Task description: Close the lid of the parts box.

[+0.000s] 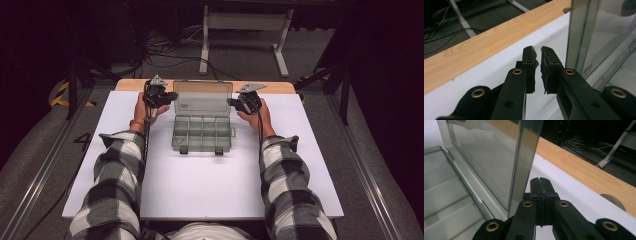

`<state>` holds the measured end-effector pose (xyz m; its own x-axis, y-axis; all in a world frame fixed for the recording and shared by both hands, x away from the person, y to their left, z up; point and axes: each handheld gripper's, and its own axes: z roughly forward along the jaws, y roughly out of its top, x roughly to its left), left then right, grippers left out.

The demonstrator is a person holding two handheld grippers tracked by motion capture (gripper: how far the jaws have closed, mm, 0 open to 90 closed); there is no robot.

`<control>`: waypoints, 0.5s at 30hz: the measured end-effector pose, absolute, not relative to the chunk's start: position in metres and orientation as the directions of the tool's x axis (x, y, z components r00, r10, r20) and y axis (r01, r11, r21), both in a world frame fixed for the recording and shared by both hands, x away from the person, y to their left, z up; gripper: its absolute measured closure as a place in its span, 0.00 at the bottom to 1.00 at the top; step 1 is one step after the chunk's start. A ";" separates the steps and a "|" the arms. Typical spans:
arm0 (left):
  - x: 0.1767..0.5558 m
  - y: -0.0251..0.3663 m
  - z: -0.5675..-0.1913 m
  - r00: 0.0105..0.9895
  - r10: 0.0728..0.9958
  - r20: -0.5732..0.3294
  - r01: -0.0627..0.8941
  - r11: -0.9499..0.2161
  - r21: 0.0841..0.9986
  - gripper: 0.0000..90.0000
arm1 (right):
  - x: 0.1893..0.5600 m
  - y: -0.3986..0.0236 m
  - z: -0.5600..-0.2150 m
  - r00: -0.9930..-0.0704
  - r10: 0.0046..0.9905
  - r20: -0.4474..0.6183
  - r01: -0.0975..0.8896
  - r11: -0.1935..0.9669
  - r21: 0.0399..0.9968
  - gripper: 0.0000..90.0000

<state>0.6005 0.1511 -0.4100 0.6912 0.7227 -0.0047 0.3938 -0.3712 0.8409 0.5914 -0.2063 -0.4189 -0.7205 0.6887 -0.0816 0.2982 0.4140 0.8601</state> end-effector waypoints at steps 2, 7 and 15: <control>0.598 0.150 -0.408 0.692 0.722 -0.003 0.390 -0.370 0.843 0.91 | 0.589 -0.207 -0.416 -0.724 0.685 -0.078 0.290 0.406 0.867 1.00; 0.593 0.148 -0.404 0.700 0.714 0.002 0.377 -0.372 0.848 0.91 | 0.584 -0.207 -0.413 -0.728 0.679 -0.089 0.278 0.412 0.867 1.00; 0.583 0.149 -0.402 0.688 0.725 0.027 0.368 -0.380 0.849 0.90 | 0.575 -0.208 -0.409 -0.724 0.682 -0.100 0.268 0.412 0.871 1.00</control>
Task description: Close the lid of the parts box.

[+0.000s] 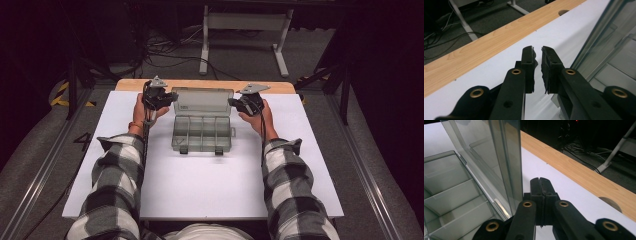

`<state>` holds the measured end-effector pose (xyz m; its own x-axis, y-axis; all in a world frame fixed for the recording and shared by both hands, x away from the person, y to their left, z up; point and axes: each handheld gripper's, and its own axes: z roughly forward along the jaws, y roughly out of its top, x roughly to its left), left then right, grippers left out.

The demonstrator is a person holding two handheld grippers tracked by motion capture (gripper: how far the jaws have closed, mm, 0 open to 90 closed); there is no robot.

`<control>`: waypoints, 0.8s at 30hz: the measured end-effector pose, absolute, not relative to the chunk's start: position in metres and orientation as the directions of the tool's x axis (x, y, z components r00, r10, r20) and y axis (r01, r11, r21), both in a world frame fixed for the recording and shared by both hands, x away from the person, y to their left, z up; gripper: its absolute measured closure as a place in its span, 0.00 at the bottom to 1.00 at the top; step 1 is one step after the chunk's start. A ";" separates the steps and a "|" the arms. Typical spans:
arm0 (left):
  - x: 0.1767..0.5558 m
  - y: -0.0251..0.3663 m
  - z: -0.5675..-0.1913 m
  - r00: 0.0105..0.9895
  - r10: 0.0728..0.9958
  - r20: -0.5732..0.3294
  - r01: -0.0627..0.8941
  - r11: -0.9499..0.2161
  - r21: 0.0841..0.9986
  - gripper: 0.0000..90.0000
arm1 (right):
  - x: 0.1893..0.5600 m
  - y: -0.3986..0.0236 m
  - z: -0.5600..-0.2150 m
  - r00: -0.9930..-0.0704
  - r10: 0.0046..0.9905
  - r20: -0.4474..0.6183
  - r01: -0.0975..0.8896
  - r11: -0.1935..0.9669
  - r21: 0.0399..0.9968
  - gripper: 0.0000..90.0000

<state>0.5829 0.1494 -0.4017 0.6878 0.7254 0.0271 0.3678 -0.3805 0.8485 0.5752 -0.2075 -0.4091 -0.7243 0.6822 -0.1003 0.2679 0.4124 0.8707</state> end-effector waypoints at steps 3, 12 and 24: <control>0.580 0.149 -0.401 0.689 0.724 0.040 0.363 -0.392 0.845 0.90 | 0.573 -0.208 -0.408 -0.724 0.682 -0.101 0.267 0.412 0.871 1.00; 0.572 0.149 -0.400 0.693 0.719 0.050 0.354 -0.400 0.845 0.91 | 0.567 -0.206 -0.407 -0.716 0.691 -0.102 0.273 0.412 0.869 1.00; 0.564 0.150 -0.398 0.699 0.710 0.087 0.341 -0.438 0.832 0.91 | 0.560 -0.203 -0.405 -0.707 0.698 -0.114 0.269 0.414 0.870 1.00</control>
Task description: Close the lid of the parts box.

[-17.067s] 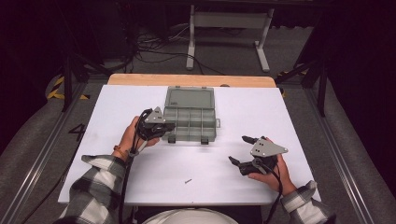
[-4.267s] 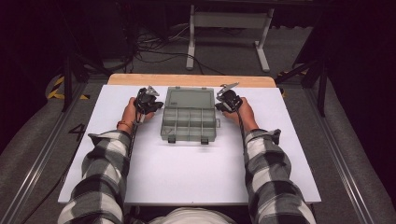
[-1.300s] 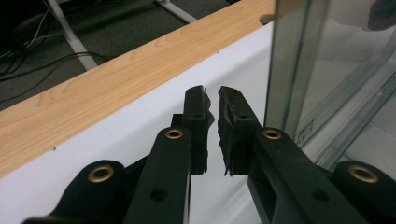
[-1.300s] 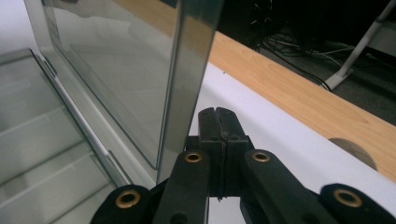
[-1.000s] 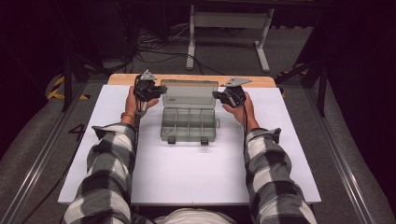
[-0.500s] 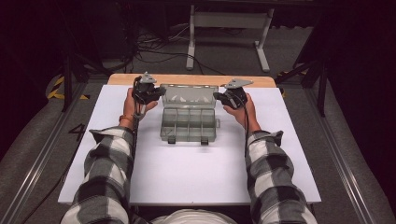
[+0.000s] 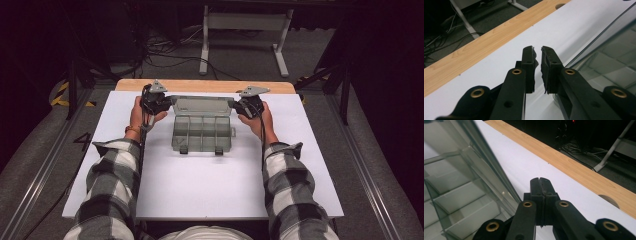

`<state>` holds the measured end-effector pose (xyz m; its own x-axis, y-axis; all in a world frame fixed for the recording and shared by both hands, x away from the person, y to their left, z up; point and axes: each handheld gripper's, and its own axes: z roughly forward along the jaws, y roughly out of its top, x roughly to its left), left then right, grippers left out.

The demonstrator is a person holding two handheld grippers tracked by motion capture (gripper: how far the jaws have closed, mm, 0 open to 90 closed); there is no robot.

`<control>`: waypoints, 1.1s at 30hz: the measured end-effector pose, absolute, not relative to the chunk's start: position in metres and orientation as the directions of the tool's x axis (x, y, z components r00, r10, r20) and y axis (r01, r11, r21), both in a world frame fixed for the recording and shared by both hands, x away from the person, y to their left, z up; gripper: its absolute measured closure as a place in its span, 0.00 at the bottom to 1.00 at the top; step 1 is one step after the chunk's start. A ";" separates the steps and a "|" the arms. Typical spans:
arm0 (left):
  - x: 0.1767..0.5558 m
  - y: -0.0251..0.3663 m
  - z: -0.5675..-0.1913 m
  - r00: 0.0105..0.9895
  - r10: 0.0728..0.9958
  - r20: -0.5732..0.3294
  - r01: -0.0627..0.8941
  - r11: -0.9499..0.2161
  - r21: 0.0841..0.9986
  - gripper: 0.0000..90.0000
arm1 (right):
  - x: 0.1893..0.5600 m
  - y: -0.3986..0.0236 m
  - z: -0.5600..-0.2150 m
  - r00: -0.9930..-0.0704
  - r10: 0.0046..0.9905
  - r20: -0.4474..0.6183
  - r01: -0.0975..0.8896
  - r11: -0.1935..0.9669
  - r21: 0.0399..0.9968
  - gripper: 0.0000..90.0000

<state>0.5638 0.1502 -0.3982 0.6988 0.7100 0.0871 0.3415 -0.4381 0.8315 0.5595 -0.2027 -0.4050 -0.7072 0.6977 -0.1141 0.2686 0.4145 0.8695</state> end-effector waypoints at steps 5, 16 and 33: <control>0.562 0.151 -0.397 0.696 0.710 0.109 0.333 -0.453 0.827 0.91 | 0.558 -0.202 -0.404 -0.709 0.696 -0.114 0.268 0.415 0.870 1.00; 0.553 0.148 -0.387 0.710 0.691 0.137 0.307 -0.478 0.823 0.92 | 0.553 -0.202 -0.400 -0.706 0.697 -0.123 0.257 0.414 0.873 1.00; 0.542 0.153 -0.379 0.717 0.675 0.173 0.278 -0.505 0.817 0.92 | 0.544 -0.208 -0.395 -0.712 0.689 -0.136 0.237 0.418 0.877 0.99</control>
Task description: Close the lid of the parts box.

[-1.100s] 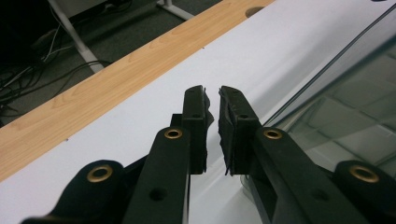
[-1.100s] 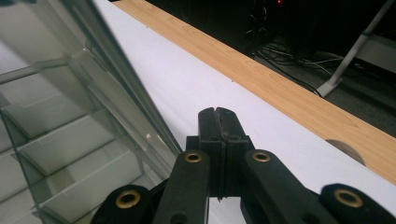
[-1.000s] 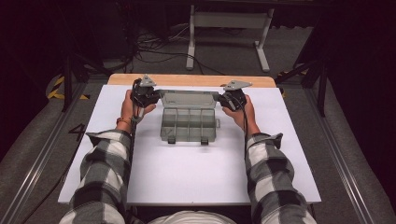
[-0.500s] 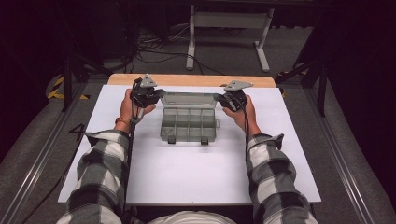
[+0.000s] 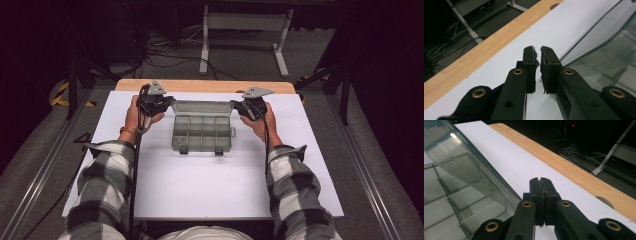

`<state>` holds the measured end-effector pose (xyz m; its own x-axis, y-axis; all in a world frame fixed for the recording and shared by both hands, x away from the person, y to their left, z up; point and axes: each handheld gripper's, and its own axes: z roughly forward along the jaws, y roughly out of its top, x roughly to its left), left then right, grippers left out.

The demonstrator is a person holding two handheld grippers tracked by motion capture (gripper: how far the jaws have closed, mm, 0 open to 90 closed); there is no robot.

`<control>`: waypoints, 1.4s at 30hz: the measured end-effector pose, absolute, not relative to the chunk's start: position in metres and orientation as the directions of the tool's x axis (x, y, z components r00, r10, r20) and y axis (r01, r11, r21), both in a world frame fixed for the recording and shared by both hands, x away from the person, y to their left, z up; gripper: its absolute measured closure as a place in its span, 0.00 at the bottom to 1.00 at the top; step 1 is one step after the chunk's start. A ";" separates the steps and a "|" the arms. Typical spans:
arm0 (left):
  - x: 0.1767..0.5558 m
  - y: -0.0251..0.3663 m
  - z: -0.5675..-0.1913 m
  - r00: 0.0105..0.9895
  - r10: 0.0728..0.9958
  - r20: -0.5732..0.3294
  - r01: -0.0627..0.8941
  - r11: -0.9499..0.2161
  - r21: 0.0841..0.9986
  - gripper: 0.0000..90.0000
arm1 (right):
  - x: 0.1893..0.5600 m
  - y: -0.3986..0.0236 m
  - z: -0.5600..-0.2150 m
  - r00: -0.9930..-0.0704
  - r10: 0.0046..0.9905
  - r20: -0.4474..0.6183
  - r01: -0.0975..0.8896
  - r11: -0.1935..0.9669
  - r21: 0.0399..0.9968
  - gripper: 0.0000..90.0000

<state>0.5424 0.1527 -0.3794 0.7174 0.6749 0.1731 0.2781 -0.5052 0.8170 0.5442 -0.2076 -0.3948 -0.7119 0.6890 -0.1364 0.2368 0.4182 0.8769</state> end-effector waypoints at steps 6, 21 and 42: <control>0.538 0.151 -0.375 0.731 0.656 0.186 0.253 -0.515 0.819 0.92 | 0.541 -0.208 -0.391 -0.723 0.676 -0.141 0.218 0.417 0.882 0.99; 0.523 0.155 -0.375 0.746 0.638 0.190 0.225 -0.510 0.830 0.92 | 0.530 -0.198 -0.388 -0.745 0.649 -0.155 0.215 0.453 0.866 1.00; 0.499 0.157 -0.377 0.784 0.574 0.236 0.184 -0.578 0.795 0.95 | 0.514 -0.200 -0.388 -0.769 0.620 -0.155 0.212 0.476 0.853 1.00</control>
<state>0.4991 0.1574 -0.3766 0.7836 0.5744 0.2365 0.1842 -0.5784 0.7946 0.5138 -0.2003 -0.3880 -0.7691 0.6202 -0.1545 0.2123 0.4759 0.8535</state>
